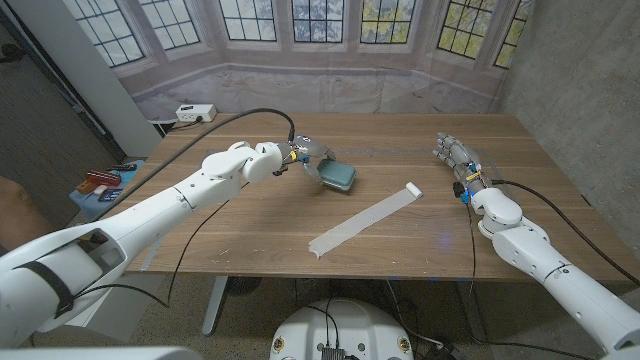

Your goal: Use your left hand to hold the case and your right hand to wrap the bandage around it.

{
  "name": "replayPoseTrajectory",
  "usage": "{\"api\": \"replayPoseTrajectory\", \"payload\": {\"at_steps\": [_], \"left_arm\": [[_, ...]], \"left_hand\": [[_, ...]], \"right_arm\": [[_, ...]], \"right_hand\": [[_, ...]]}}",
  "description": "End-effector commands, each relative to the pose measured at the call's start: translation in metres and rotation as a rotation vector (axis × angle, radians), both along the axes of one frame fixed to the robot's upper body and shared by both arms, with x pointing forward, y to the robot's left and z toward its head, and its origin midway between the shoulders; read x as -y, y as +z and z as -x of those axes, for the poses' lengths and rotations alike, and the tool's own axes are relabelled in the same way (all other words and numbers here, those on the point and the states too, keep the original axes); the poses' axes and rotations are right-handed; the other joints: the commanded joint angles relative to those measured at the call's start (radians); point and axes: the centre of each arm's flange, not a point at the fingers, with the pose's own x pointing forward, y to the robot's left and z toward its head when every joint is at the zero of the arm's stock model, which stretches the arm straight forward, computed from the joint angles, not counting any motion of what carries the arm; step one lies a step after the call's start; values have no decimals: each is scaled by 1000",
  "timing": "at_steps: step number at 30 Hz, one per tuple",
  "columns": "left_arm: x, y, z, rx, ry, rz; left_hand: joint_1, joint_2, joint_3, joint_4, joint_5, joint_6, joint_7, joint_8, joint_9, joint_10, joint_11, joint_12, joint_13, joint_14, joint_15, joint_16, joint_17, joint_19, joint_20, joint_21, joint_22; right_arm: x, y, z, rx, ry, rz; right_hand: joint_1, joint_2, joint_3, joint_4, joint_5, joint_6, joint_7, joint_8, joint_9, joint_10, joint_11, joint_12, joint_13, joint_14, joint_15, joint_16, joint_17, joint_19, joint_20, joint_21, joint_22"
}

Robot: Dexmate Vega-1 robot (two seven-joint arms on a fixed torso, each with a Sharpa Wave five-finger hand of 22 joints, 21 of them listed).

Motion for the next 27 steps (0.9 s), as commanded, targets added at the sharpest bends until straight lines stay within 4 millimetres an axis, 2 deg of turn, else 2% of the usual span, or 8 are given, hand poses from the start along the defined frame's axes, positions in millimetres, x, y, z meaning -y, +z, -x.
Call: {"api": "replayPoseTrajectory", "payload": {"at_steps": [1, 16, 18, 27], "left_arm": [[-1, 1, 4, 10, -13, 36], [-7, -1, 7, 16, -45, 99], [-8, -2, 7, 19, -49, 109], [-13, -5, 9, 14, -60, 151]], "left_hand": [[18, 32, -1, 4, 5, 58, -7, 101, 35, 18, -8, 8, 7, 13, 0, 6, 4, 10, -1, -2, 6], [15, 34, 0, 4, 6, 76, -12, 121, 39, 29, -17, 12, 14, 24, -7, 4, 8, 10, -7, -5, 6], [16, 35, 1, 4, 7, 79, -18, 123, 39, 35, -17, 14, 16, 29, -10, 5, 9, 10, -8, -5, 6], [13, 36, 1, 5, 8, 88, -19, 134, 39, 42, -28, 16, 20, 37, -14, 5, 14, 10, -9, -7, 6]], "right_arm": [[-12, 7, 11, -25, -55, 106], [-35, 17, 27, -106, -169, 306], [-38, 19, 29, -121, -184, 333], [-52, 25, 37, -188, -256, 476]], "right_hand": [[14, -1, 0, -6, 6, 18, 7, 10, 4, 24, 2, 11, 2, 12, 5, 11, 2, 19, 1, 12, 5], [57, -15, 11, -28, 9, 75, 31, 21, 3, 101, 14, 35, 6, 86, 9, 29, -6, 81, 20, 25, 4], [63, -16, 12, -29, 10, 79, 31, 21, 3, 109, 16, 37, 7, 96, 7, 31, -6, 87, 22, 25, 4], [91, -23, 18, -35, 11, 102, 37, 23, 3, 146, 18, 52, 13, 132, 8, 38, -8, 117, 29, 29, 4]]}}
